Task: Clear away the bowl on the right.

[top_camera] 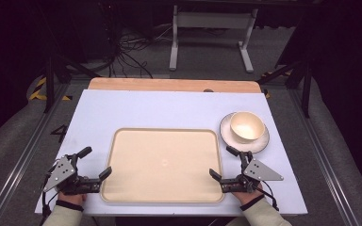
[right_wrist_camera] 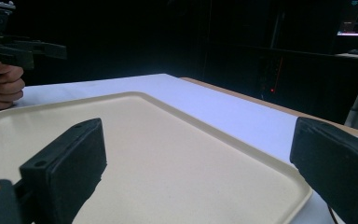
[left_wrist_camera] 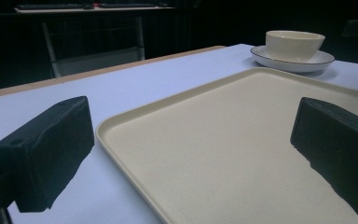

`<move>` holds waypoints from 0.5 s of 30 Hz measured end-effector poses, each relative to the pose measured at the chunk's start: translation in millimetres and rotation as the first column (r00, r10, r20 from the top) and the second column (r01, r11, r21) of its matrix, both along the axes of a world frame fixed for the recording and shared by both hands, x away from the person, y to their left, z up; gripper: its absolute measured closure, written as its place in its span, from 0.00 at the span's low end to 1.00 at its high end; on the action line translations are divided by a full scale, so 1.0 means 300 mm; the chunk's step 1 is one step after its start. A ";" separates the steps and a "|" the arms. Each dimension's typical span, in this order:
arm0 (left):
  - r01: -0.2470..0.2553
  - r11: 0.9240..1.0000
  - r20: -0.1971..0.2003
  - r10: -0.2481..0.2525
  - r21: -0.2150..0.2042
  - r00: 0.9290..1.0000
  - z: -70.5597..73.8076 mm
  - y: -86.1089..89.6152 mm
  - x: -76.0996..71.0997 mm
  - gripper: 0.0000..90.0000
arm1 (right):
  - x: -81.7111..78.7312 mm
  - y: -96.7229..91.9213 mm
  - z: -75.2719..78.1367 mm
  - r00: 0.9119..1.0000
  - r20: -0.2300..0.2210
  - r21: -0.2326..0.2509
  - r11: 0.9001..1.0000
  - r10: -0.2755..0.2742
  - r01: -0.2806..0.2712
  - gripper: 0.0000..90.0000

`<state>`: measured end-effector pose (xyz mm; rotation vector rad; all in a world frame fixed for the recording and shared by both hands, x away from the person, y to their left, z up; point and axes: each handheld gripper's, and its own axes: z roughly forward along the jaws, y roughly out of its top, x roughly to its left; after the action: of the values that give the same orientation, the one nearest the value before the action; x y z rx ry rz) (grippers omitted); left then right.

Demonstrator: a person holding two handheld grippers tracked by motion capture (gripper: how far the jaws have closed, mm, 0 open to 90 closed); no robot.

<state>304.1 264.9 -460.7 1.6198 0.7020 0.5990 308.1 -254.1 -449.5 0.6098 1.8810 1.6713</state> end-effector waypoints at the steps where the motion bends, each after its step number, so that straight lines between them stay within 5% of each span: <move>1: 0.000 1.000 0.000 0.000 0.000 1.000 0.000 0.000 0.000 0.00 | 0.000 0.000 0.000 1.000 0.001 -0.002 1.000 0.001 -0.001 0.04; 15: 0.002 1.000 0.002 -0.002 0.003 1.000 0.000 0.001 0.000 0.00 | -0.002 0.004 0.005 1.000 -0.010 -0.006 1.000 0.007 -0.007 0.04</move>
<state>303.9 265.2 -460.7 1.6225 0.6984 0.6010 307.5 -252.9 -448.0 0.6106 1.8962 1.6698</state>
